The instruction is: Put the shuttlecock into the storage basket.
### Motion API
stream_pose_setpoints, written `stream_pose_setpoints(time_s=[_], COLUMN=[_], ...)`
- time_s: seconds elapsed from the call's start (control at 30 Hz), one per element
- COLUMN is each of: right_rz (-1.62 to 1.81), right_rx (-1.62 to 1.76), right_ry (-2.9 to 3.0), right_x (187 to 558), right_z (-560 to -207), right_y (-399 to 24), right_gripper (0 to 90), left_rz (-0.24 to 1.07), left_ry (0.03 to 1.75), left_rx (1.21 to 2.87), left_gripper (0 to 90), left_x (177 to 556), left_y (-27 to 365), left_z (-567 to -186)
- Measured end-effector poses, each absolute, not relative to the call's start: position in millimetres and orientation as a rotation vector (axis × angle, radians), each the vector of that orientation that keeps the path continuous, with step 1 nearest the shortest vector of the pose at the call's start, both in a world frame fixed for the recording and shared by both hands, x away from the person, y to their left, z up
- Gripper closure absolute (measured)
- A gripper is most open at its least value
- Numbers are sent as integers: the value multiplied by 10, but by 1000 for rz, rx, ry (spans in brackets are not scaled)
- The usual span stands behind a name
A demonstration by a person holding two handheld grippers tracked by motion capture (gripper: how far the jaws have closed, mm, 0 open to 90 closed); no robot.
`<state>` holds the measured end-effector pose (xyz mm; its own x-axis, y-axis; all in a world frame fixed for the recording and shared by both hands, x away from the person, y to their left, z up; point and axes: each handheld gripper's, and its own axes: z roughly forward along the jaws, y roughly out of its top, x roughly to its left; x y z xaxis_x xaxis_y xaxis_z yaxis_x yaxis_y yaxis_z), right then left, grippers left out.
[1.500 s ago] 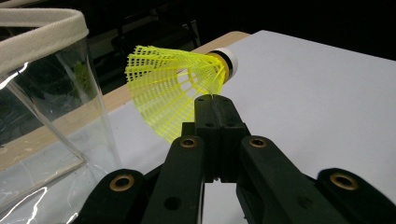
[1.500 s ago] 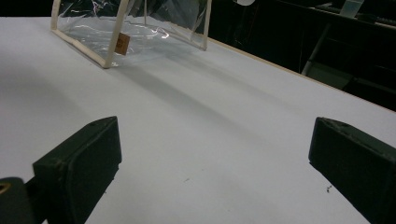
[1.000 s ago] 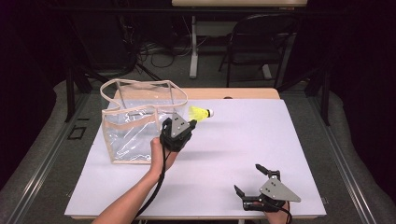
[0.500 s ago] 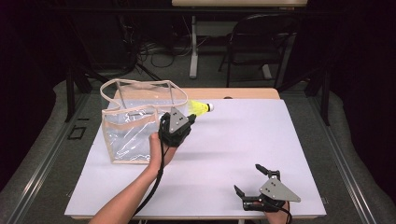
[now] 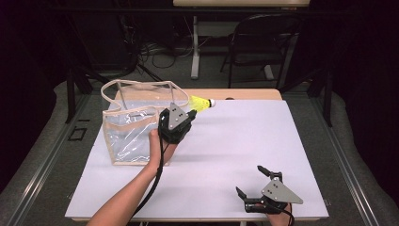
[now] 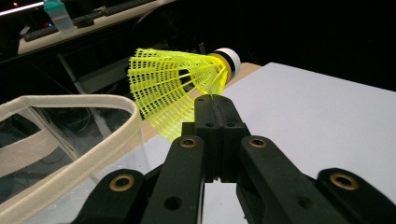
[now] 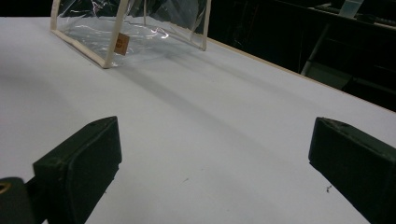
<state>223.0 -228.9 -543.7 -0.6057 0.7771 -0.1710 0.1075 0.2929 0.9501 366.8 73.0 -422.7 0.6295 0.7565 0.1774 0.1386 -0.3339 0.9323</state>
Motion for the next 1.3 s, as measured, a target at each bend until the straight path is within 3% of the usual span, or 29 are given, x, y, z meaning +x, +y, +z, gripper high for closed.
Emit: stream_pose_setpoints(time_s=[1.3], right_rz=[1343], right_rx=[787], right_ry=[1927], right_x=[2232], right_z=[-5439], right_y=[-2288], right_gripper=[20], left_rz=[830], left_ry=[712], left_rx=[1774], left_gripper=[900], left_x=[3732], left_y=[849], left_z=[-3939])
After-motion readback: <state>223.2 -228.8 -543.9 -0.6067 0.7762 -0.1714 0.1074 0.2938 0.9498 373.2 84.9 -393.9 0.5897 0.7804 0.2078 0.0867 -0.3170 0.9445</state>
